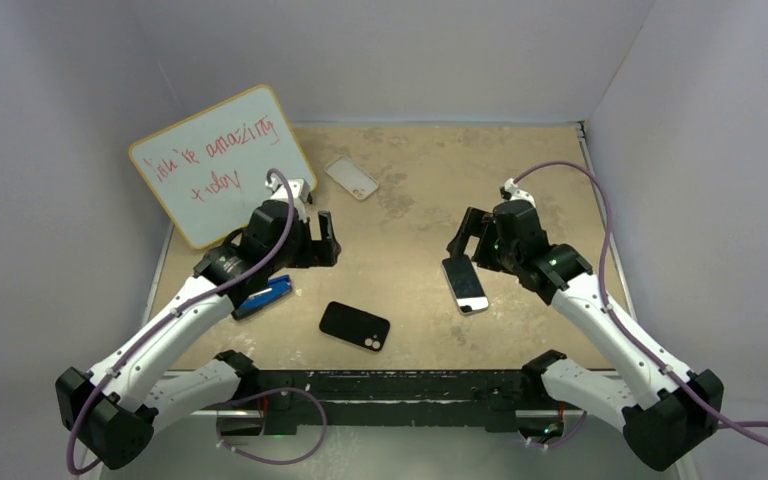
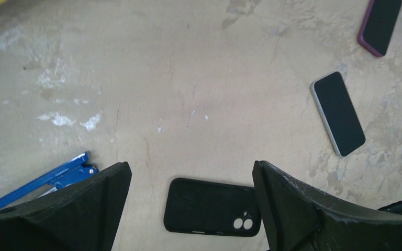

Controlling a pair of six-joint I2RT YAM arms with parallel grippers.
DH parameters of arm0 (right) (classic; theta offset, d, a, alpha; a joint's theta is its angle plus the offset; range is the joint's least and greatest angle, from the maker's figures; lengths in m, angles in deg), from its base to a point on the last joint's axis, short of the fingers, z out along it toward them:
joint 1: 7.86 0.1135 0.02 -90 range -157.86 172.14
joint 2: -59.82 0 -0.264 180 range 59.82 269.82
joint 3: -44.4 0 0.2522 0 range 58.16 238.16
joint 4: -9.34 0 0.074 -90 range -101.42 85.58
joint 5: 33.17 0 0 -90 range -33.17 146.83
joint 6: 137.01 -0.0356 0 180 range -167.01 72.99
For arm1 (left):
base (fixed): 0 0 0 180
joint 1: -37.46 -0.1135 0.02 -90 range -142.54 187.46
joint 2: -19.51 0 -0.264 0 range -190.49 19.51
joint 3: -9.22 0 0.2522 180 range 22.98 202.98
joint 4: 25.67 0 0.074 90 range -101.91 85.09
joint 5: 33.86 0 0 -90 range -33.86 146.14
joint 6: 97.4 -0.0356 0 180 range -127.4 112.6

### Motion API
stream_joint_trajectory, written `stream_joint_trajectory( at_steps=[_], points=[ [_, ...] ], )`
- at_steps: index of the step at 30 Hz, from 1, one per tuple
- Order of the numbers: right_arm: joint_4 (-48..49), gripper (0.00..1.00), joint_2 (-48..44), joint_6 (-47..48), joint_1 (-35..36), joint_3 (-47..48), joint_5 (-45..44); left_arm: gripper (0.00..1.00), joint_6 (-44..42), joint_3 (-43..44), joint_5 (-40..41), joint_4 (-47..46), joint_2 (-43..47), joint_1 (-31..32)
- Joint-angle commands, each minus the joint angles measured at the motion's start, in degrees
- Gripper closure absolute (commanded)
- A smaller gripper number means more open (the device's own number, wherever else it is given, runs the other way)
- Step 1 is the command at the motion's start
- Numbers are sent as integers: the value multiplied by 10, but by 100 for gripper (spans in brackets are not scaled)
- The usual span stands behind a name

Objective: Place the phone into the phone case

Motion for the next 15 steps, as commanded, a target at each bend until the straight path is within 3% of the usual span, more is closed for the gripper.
stream_joint_trajectory(
  at_steps=[1,9,15],
  points=[
    [-25,1,24,19,-2,-13,-40,11,68,-27,-17,52,-14,1],
    [6,4,93,44,-2,-66,1,23,131,-134,-109,6,-29,1],
    [23,4,150,67,-2,-76,-1,25,152,-185,-143,-36,-52,1]
  ],
)
